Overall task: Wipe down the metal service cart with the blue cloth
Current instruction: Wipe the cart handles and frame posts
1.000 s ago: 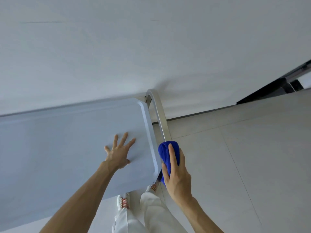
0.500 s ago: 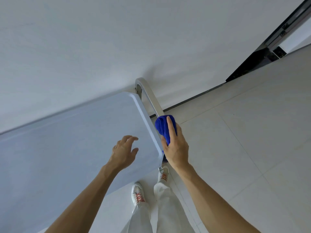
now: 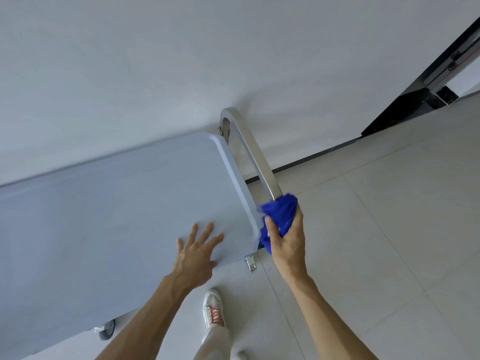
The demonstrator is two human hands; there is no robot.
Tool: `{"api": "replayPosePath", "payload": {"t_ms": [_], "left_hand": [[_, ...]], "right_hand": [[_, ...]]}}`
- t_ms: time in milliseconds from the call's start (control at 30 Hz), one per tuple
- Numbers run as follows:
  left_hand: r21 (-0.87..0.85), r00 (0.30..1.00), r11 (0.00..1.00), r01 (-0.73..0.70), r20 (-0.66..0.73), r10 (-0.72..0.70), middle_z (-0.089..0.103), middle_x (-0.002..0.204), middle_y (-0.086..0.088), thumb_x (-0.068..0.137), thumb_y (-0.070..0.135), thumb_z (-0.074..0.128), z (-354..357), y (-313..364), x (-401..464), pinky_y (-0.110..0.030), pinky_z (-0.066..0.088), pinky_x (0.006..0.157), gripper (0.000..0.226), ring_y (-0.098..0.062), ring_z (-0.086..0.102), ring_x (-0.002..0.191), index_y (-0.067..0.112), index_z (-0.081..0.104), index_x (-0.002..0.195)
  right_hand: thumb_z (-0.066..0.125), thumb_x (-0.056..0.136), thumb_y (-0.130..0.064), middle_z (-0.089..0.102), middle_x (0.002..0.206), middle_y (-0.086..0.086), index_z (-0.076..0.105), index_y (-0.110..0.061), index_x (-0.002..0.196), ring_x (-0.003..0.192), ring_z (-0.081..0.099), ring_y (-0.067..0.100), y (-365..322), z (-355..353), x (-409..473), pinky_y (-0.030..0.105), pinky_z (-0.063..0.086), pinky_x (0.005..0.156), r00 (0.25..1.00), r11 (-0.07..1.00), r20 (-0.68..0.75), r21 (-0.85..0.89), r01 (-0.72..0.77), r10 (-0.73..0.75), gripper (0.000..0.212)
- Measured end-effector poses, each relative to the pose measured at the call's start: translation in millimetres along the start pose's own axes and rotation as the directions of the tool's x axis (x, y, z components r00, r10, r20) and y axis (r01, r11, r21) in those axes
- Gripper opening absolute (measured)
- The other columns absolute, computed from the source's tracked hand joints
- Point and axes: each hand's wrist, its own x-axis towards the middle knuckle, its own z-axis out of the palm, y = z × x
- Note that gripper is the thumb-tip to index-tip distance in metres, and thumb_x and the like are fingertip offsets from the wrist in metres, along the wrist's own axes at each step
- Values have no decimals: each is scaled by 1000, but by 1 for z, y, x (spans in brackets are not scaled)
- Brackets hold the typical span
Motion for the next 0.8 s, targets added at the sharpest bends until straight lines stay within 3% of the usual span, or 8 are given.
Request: {"api": "replayPosePath", "payload": {"t_ms": [67,167,233,367,500,567,633,800], "left_hand": [[-17,1000,1000,-2,2,2,-10,166,7,98,28,58,2,-2,0,-62,7,119,73,-29,-15,152,38,15,156],[-25,1000,1000,-10,-11,9,-8,166,8,97,28,60,5,-6,3,-61,9,118,74,-28,-12,152,39,17,156],[-32,999,999,-24,-42,23,-6,166,8,96,28,62,9,-9,5,-61,11,118,74,-28,-9,153,39,19,155],[-128,983,990,-61,-179,37,7,166,7,95,27,62,21,-14,-4,-57,9,120,65,-23,0,154,35,31,152],[-136,952,990,-23,-304,-19,23,163,6,99,26,56,43,-10,-39,-47,10,123,51,-18,14,152,30,41,148],[-198,940,979,-46,-340,-25,35,157,0,98,21,57,53,-9,-65,-44,14,122,47,-19,27,148,25,47,144],[-277,922,957,-85,-387,-30,48,148,-4,96,16,60,55,-12,-95,-41,25,119,43,-22,43,139,18,54,139],[-417,859,902,-113,-497,-123,56,134,0,95,12,62,38,-33,-172,-29,44,103,35,-19,57,122,15,61,130]], "right_hand": [[67,94,-24,55,123,-30,43,-43,134,111,59,-2,-15,6,13,8,48,82,990,988,-40,-74,135,-138,51],[68,93,-18,50,141,-6,39,-21,146,128,52,13,-8,12,23,21,47,93,943,901,-49,-315,297,-328,61],[68,93,-16,46,144,0,33,-16,151,130,48,12,13,12,16,15,45,93,927,880,-51,-338,333,-371,67],[66,94,-8,33,138,-25,17,-13,155,122,37,-20,50,4,-7,-3,33,93,967,949,7,-191,250,-254,78],[58,90,15,49,109,-22,40,-14,130,104,49,-27,59,-16,-24,-8,36,80,978,973,136,-145,177,-158,53],[53,92,14,54,98,-14,43,-19,116,100,61,-9,53,-28,-29,-2,40,77,983,975,164,-187,116,-85,42],[53,97,1,55,105,0,46,-15,124,100,60,14,42,-36,-37,10,43,79,985,975,171,-218,34,4,32],[49,102,-13,61,106,8,45,-19,131,92,62,25,2,-32,-71,41,51,83,988,987,140,-152,-47,69,30]]}}
